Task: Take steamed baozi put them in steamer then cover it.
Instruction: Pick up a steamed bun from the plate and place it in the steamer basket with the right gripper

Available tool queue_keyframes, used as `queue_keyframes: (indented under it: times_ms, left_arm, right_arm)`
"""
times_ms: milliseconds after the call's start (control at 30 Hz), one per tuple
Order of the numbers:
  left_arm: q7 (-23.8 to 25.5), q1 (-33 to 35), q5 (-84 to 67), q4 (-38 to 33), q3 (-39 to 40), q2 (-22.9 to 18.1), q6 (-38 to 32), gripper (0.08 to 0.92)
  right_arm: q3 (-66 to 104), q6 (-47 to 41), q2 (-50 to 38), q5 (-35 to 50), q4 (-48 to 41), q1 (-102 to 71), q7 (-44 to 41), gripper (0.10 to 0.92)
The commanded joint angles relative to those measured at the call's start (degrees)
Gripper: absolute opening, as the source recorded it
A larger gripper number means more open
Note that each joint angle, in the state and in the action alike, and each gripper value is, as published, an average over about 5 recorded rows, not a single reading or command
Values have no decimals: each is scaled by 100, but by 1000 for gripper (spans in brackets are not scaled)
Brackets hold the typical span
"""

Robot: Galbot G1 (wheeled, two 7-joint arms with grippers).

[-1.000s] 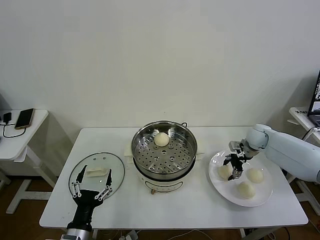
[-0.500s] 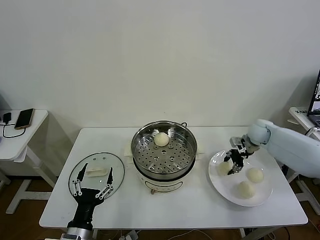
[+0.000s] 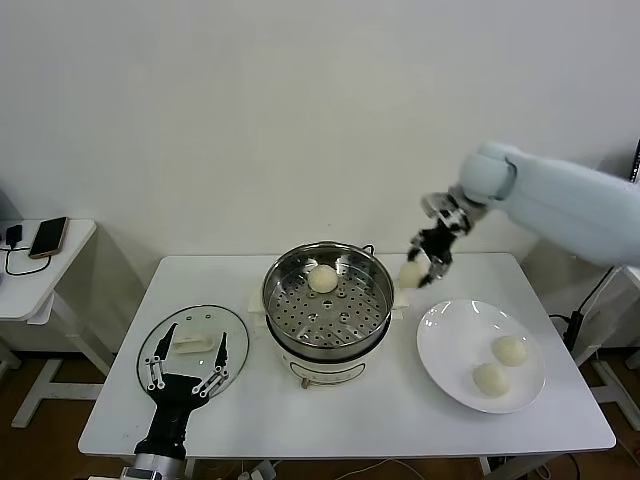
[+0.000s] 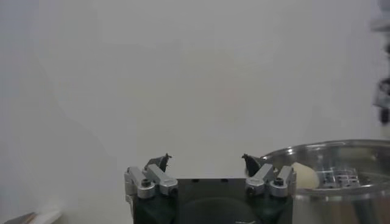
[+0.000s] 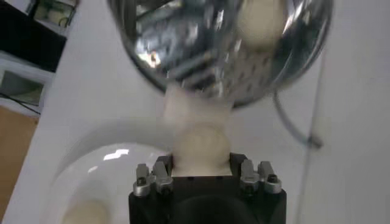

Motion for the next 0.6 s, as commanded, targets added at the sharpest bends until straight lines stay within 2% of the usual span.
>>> queue_keyframes:
  times_ms: [33,333,600]
  left_arm:
    - [-14,-24,0,-8,26,-2,-11,823]
    - [-33,-79,-2,23,39,-16,-12,823]
    - [-43,-153,-5,81,41,-44,-24,823]
  right_arm:
    - [-376,-328,1184,680,243,598,82,636]
    - [-685,-775,2009,1120,-163,-119,913,636]
    - [-788,-840,2307,934,-509,-523,1231,639]
